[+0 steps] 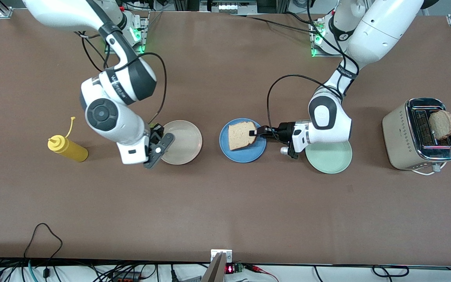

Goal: Make sandwich in blue plate with both arms

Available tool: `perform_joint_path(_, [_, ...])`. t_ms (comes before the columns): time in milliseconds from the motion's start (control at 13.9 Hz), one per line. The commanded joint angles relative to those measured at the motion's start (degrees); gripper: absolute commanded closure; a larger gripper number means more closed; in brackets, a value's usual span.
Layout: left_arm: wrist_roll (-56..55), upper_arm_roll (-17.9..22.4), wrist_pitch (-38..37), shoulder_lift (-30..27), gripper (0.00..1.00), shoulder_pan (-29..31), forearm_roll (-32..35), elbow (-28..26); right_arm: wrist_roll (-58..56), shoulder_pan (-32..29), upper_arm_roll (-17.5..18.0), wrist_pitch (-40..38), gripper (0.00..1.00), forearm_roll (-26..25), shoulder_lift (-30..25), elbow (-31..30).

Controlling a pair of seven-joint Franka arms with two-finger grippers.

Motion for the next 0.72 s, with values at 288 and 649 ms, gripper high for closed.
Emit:
perform_joint_path(288, [1.54,0.25,0.63,0.77,0.0,-0.46,-1.6,0.65,-0.3,4.87,0.22,6.86,1.0,0.06,0.53,0.48])
perform_joint_path(649, [0.85,1.04,0.28,-3.01,0.0,0.25,1.73,0.3,1.54,8.92,0.22,15.37,1.0,1.99,2.98,0.39])
